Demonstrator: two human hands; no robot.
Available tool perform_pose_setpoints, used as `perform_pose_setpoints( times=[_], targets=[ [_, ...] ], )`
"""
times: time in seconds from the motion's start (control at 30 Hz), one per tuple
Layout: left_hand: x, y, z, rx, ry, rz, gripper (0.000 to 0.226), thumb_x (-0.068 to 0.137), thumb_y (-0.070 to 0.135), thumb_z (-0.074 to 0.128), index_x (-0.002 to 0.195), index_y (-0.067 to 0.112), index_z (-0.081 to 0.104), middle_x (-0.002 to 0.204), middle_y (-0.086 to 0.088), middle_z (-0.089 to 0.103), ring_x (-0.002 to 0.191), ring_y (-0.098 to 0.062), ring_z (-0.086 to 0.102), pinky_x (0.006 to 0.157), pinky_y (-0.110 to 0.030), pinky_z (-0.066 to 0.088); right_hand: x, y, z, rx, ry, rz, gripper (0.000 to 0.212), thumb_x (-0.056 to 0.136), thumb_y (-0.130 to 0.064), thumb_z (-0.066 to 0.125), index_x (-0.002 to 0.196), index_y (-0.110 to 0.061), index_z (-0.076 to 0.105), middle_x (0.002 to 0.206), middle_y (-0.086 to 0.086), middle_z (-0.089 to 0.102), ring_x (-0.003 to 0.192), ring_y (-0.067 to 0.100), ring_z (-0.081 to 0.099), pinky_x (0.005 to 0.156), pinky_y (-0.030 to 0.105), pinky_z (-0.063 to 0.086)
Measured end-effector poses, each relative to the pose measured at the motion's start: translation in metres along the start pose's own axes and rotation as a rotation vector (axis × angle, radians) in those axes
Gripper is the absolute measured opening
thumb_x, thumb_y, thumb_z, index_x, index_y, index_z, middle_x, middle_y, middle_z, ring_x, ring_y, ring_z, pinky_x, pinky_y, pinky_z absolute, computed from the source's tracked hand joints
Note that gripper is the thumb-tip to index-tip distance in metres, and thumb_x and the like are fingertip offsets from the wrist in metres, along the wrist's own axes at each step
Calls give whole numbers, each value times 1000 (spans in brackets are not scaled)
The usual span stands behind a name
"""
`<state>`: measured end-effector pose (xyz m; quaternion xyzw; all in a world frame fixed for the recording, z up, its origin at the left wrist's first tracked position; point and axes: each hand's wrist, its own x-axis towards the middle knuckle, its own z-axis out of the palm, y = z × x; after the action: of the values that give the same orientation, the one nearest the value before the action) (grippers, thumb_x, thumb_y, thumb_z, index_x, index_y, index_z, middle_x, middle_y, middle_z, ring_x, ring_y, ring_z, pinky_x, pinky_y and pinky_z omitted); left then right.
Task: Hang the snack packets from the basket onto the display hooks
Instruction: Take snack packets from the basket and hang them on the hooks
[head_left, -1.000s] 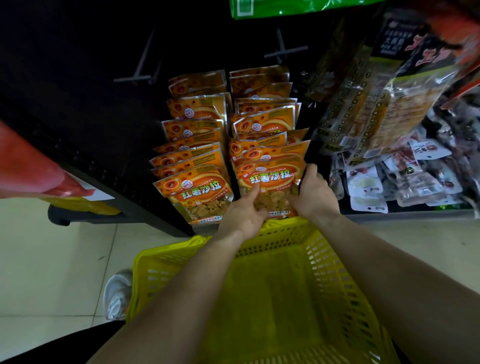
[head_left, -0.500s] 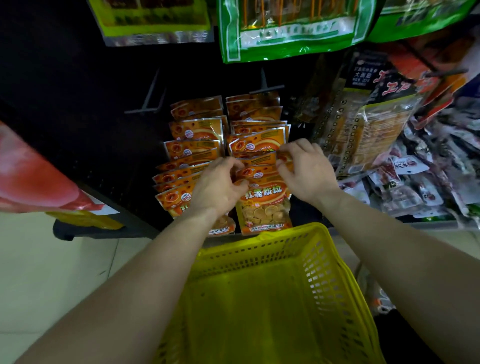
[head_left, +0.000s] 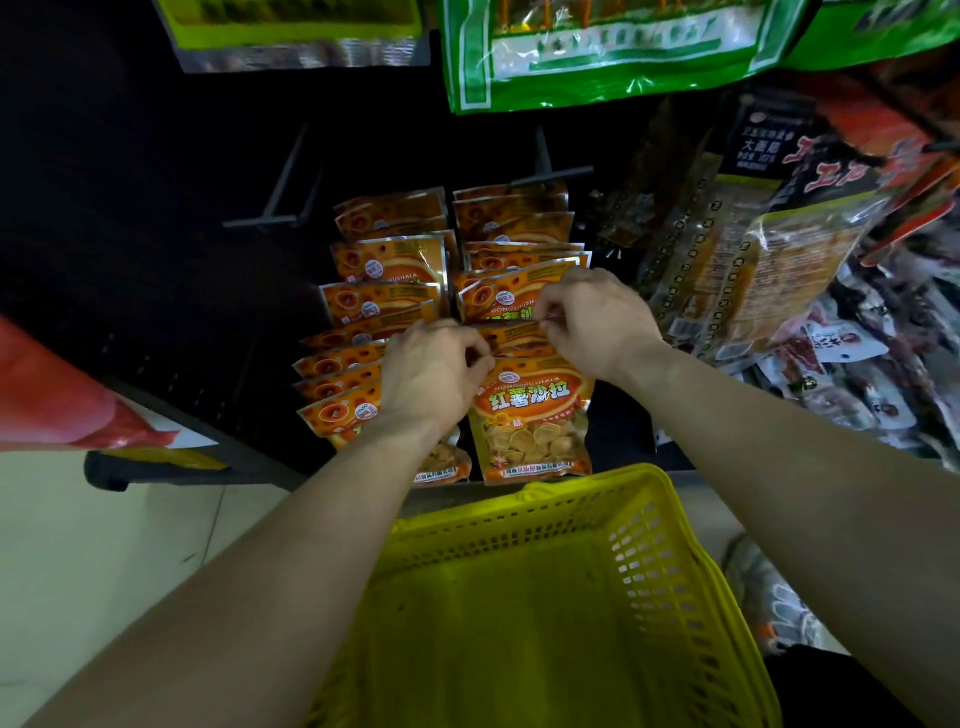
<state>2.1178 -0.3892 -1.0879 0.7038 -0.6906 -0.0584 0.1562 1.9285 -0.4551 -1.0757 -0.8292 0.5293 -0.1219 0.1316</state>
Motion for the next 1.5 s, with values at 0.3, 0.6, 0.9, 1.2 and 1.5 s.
perform_pose_setpoints(
  times=[0.3, 0.6, 0.9, 1.2, 1.5],
  targets=[
    [-1, 2, -2, 8, -15, -24, 14, 90, 41, 68, 99, 32, 74, 104, 5, 70, 105, -24, 59, 91, -43, 49, 3, -10, 3, -14, -49, -19, 18, 93, -29, 59, 108, -36, 67, 113, -4, 61, 112, 23, 53, 93, 43, 48],
    [1, 0, -3, -1, -34, -45, 14, 90, 41, 68, 100, 33, 74, 105, 7, 70, 105, -22, 59, 93, -43, 49, 4, 0, -5, -66, -80, 102, 9, 94, -26, 59, 92, -33, 65, 101, -4, 65, 94, 22, 60, 80, 39, 53],
    [2, 2, -5, 18, -23, -26, 20, 88, 44, 68, 105, 32, 72, 115, 6, 63, 114, -23, 52, 95, -42, 44, -3, 3, -4, -20, -114, 128, 13, 96, -26, 55, 101, -34, 63, 105, -1, 66, 96, 25, 62, 79, 40, 54],
    [20, 16, -5, 20, 41, 50, 22, 97, 30, 56, 114, 35, 69, 125, 11, 63, 117, -22, 49, 96, -41, 42, -5, 6, -9, 11, -164, 151, 12, 95, -27, 53, 99, -37, 59, 108, 1, 64, 97, 25, 63, 81, 42, 56],
    [39, 21, -10, 108, -81, 20, 28, 100, 33, 49, 120, 37, 69, 118, 0, 71, 114, -26, 61, 105, -43, 38, -7, 7, -13, -9, -106, 186, 15, 91, -23, 57, 99, -31, 67, 107, -2, 64, 95, 25, 62, 74, 36, 52]
  ],
)
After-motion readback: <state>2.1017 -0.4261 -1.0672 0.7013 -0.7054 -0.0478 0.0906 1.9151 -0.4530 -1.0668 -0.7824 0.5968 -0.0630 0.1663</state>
